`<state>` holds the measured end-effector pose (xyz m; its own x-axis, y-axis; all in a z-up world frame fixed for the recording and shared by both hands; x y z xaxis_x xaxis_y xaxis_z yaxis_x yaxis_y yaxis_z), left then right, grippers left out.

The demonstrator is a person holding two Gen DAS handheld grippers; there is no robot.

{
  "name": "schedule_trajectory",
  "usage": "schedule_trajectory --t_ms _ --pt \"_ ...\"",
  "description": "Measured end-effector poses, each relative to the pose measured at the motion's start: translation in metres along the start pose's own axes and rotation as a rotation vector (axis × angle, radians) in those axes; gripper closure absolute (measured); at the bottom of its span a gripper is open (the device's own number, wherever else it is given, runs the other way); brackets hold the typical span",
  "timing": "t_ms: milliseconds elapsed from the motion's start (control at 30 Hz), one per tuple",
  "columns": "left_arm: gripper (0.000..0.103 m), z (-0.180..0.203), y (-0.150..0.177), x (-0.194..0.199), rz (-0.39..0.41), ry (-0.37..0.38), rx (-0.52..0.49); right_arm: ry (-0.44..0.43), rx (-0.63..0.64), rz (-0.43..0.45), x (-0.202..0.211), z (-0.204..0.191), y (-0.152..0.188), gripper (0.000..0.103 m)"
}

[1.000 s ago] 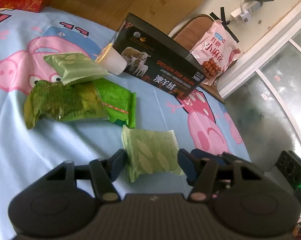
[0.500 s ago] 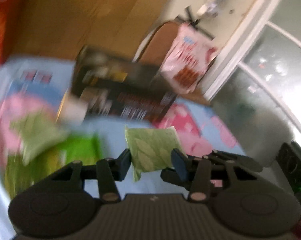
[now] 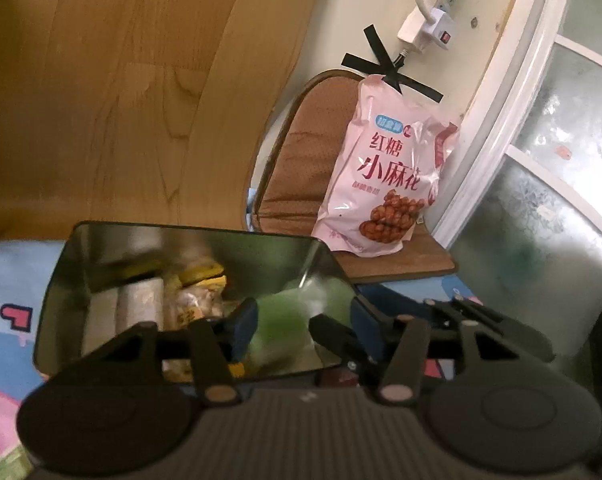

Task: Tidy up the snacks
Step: 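Carry the leaf-pattern packet with the left tool into the tin box and release, then move the open left tool back to the remaining green packets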

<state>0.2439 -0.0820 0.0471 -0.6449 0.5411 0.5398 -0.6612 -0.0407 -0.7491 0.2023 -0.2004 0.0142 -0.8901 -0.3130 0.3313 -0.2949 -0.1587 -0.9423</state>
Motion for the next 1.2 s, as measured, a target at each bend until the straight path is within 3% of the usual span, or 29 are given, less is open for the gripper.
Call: schedule_trajectory --t_ms 133,233,333,400,533,667,767,833,900,1033,1100,1167,1200 --pt "0.048 -0.008 0.003 0.033 0.05 0.029 0.018 -0.026 -0.085 0.067 0.026 0.005 0.003 0.053" --pt "0.048 -0.038 0.018 0.08 0.108 0.036 0.102 -0.127 -0.145 0.083 0.048 -0.002 0.007 0.053" --pt "0.05 -0.078 0.045 0.115 0.094 -0.052 0.199 -0.348 -0.254 -0.062 0.041 -0.022 0.021 0.058" --pt "0.051 -0.102 0.067 0.132 0.069 -0.086 0.285 -0.428 -0.271 -0.156 0.027 -0.042 0.029 0.059" --pt "0.051 -0.118 0.1 0.158 0.066 -0.044 0.381 -0.507 -0.318 -0.269 -0.012 -0.069 0.03 0.058" --pt "0.051 -0.127 0.108 0.169 0.092 -0.14 0.366 -0.568 -0.39 -0.356 -0.029 -0.094 0.035 0.057" --pt "0.051 -0.141 0.105 0.166 0.096 -0.129 0.415 -0.561 -0.409 -0.383 -0.032 -0.106 0.036 0.057" --pt "0.052 -0.146 0.107 0.157 0.075 -0.183 0.409 -0.576 -0.419 -0.401 -0.031 -0.113 0.037 0.058" --pt "0.053 -0.15 0.114 0.146 0.021 -0.235 0.413 -0.619 -0.393 -0.419 -0.023 -0.124 0.038 0.058" --pt "0.053 -0.149 0.123 0.155 0.032 -0.192 0.429 -0.639 -0.238 -0.374 0.013 -0.14 0.038 0.057" --pt "0.052 -0.149 0.125 0.165 0.055 -0.166 0.439 -0.645 -0.196 -0.356 0.029 -0.138 0.041 0.048" --pt "0.051 -0.148 0.125 0.174 0.075 -0.148 0.446 -0.625 -0.127 -0.34 0.042 -0.143 0.045 0.025" --pt "0.05 -0.145 0.125 0.178 0.084 -0.142 0.447 -0.615 -0.077 -0.337 0.046 -0.146 0.049 0.022"
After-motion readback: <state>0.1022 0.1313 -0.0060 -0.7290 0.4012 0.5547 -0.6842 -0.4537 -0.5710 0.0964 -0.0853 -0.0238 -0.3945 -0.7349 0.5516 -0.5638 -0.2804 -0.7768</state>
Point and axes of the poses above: each gripper's, at about its wrist camera, not at the fingertips, and x roughly against the way its jaws point, z to its right, y to its underside, the point moved 4 cm from there along -x, roughly the way its jaws point, and after that the axes turned 2 degrees about x, right-handed, at the moved point
